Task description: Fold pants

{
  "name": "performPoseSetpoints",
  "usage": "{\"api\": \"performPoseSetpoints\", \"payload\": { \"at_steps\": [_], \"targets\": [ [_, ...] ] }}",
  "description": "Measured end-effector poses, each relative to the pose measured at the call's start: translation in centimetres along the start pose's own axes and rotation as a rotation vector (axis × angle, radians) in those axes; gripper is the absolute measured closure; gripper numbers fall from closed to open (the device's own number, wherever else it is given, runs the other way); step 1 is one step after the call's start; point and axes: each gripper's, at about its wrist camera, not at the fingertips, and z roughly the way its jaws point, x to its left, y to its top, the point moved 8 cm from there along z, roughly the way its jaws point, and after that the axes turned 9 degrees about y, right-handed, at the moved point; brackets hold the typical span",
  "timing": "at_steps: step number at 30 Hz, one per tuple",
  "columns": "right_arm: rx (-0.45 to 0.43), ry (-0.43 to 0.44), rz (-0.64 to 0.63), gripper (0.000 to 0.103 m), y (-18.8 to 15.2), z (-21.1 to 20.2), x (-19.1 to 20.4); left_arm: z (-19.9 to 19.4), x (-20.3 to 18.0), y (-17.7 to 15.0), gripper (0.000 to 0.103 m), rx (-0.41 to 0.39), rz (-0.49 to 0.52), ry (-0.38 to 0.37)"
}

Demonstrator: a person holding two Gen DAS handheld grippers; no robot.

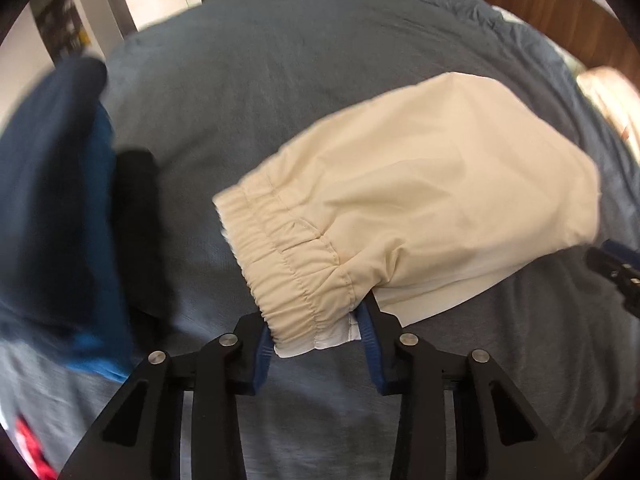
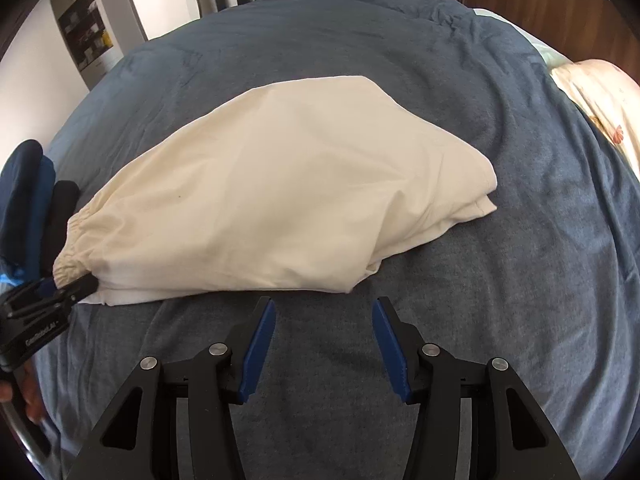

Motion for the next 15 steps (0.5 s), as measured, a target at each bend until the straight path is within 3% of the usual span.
{"api": "performPoseSetpoints", "payload": {
  "at_steps": [3, 6, 10, 15],
  "targets": [
    [-0.014, 0.003, -0.005, 0.051, 0.2, -0.3, -0.2, -0.3, 1.2, 1.1, 0.066, -0.017, 0.033, 0.089],
    [-0.017, 0.033, -0.039, 0.051, 0.3, -0.2, 0.4, 0.2, 1.5, 2.0, 0.066, 0.000, 0.036, 0.086],
    [0.016, 0.153, -0.158, 0.051, -0.2, 0.9, 3.2, 0.7, 1.3, 2.3, 0.065, 0.019, 0.055, 0.102],
    [0.025, 0.196, -0.172, 0.051, -0.1, 1.8, 3.4, 0.6, 1.3, 2.1, 0.065, 0.027, 0.059, 0.114]
  ]
}}
